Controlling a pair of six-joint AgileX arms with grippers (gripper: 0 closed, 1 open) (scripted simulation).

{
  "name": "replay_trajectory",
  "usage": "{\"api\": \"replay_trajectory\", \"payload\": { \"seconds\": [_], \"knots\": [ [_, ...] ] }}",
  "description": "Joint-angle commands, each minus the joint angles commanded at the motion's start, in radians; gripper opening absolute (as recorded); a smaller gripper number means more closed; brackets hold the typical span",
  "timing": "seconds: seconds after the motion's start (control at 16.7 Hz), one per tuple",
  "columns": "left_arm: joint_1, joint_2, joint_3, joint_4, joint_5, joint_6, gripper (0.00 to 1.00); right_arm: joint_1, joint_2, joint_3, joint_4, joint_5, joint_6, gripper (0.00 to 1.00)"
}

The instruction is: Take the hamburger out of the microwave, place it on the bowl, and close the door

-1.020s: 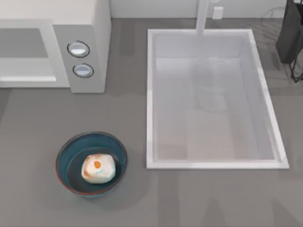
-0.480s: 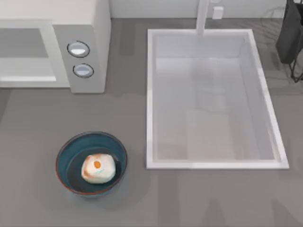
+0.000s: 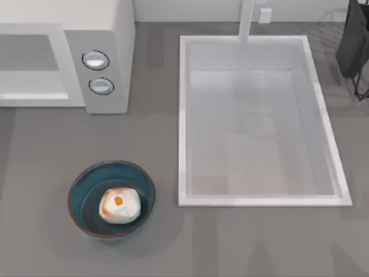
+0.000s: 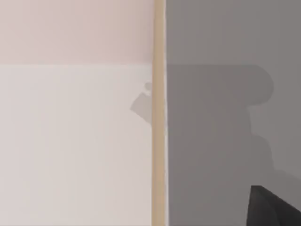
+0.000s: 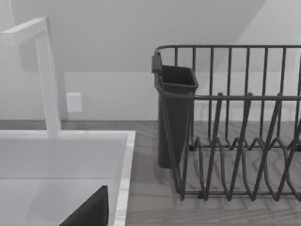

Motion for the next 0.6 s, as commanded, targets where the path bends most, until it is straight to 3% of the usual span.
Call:
{"api": "replay_trajectory", "payload": {
  "seconds": [0.3, 0.6],
  "knots": [
    [-0.096, -0.177, -0.234, 0.106, -0.047, -0.107, 0.0, 0.0, 0.0, 0.0, 0.0, 0.0, 0.0, 1.0],
    [-0.115, -0.21, -0.269, 0.128, -0.056, -0.128, 0.0, 0.0, 0.0, 0.0, 0.0, 0.0, 0.0, 1.0]
  ]
}}
